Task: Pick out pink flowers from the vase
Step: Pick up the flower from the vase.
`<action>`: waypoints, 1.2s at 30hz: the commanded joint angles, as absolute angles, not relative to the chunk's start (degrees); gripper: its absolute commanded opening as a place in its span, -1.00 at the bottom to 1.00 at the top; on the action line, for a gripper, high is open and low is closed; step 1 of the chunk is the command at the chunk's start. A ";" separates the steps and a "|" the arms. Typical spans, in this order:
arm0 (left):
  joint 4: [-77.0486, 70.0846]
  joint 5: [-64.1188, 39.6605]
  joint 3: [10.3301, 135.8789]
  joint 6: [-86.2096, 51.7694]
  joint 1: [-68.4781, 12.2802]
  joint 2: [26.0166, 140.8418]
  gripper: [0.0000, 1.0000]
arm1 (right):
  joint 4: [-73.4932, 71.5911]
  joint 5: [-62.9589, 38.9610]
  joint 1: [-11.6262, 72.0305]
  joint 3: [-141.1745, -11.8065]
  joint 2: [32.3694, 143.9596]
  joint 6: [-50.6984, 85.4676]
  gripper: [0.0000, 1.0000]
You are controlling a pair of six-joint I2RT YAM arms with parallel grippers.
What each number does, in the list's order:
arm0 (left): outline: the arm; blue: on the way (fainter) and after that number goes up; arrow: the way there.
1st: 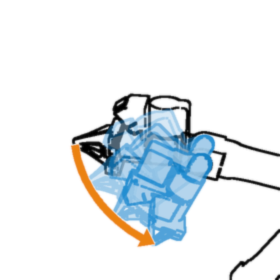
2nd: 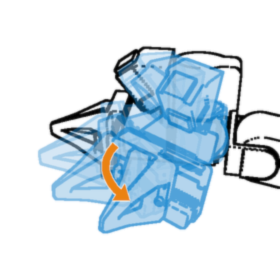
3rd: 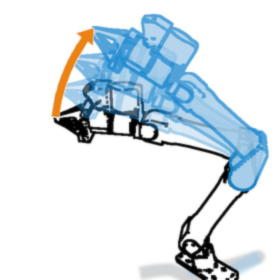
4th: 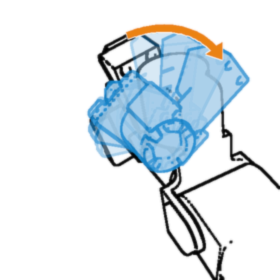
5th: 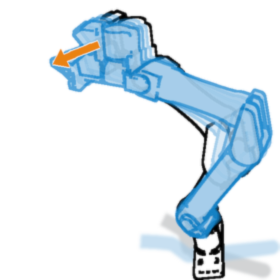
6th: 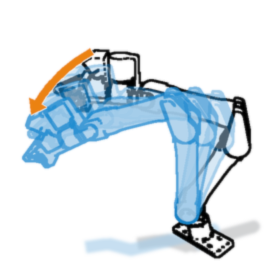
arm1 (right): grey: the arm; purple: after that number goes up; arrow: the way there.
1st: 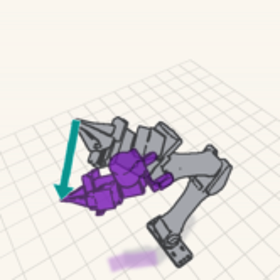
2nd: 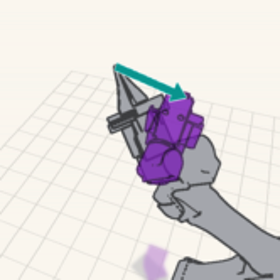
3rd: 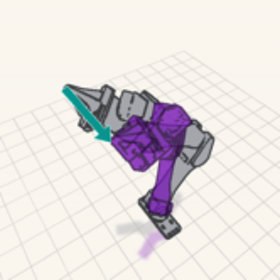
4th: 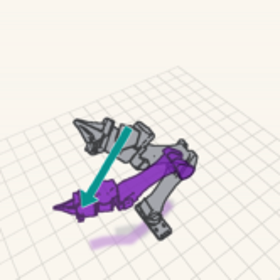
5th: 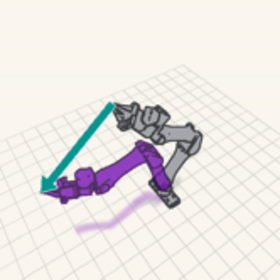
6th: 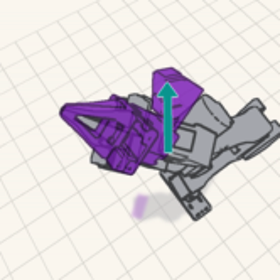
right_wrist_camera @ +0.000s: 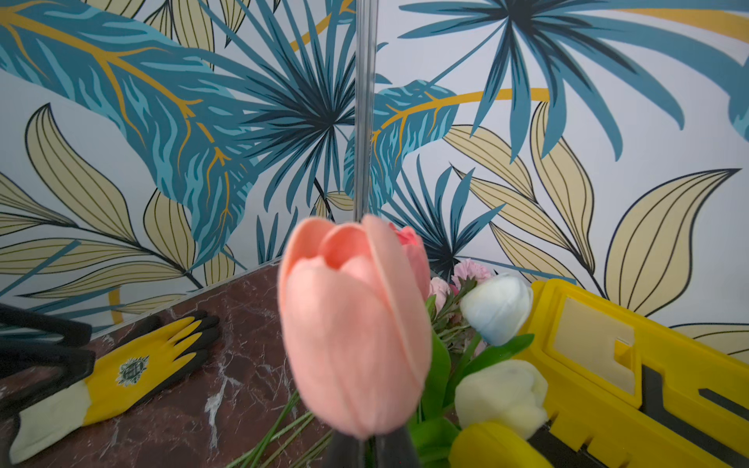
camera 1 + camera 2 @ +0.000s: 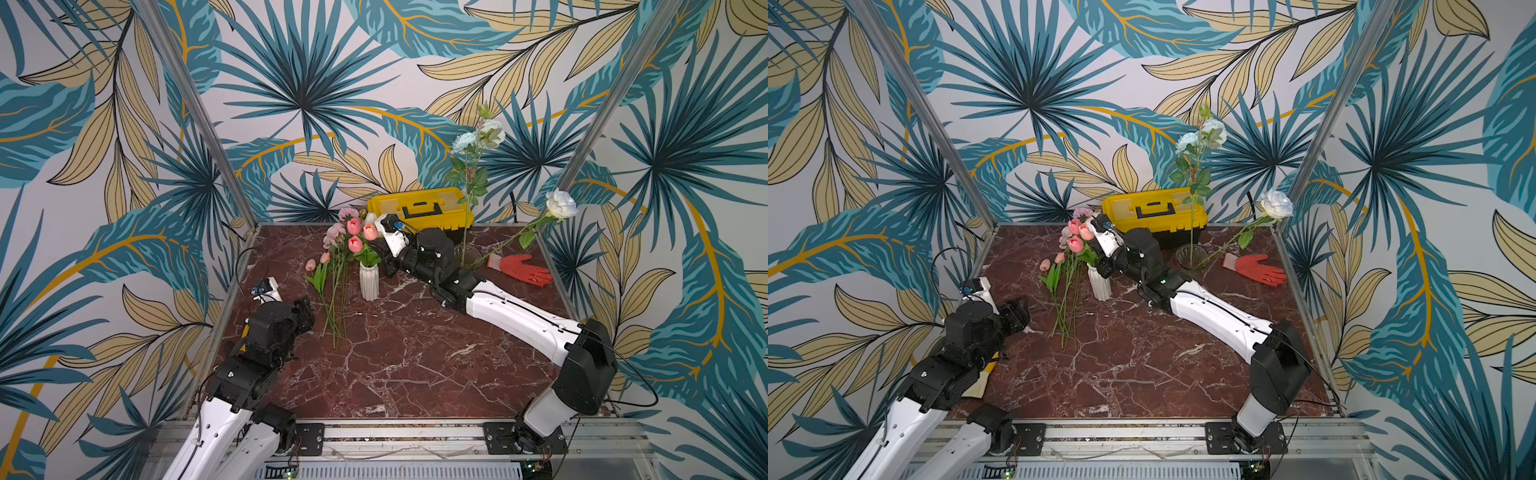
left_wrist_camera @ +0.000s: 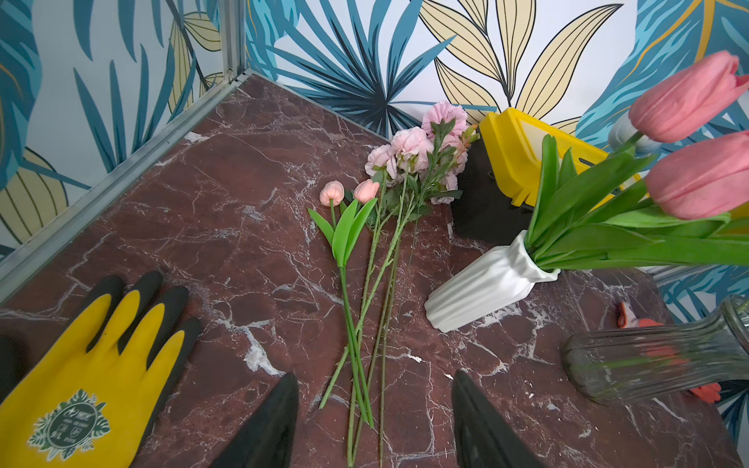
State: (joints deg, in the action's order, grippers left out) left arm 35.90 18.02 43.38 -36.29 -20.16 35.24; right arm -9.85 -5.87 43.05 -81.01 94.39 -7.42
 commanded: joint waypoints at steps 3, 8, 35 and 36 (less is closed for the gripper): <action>36.55 18.22 45.00 -34.72 -20.36 34.46 0.22 | -0.66 -9.80 42.98 -84.21 92.96 -12.22 -0.92; 36.26 17.95 45.00 -34.79 -20.39 34.37 0.22 | 4.48 -7.07 42.98 -87.68 91.70 -15.00 -0.92; 34.26 14.69 44.42 -32.46 -20.36 32.43 0.26 | 11.95 -3.71 42.98 -101.37 91.01 -15.91 -0.98; 33.80 13.55 44.47 -32.18 -20.37 32.34 0.26 | 14.87 -3.69 42.99 -103.02 90.67 -15.41 -0.99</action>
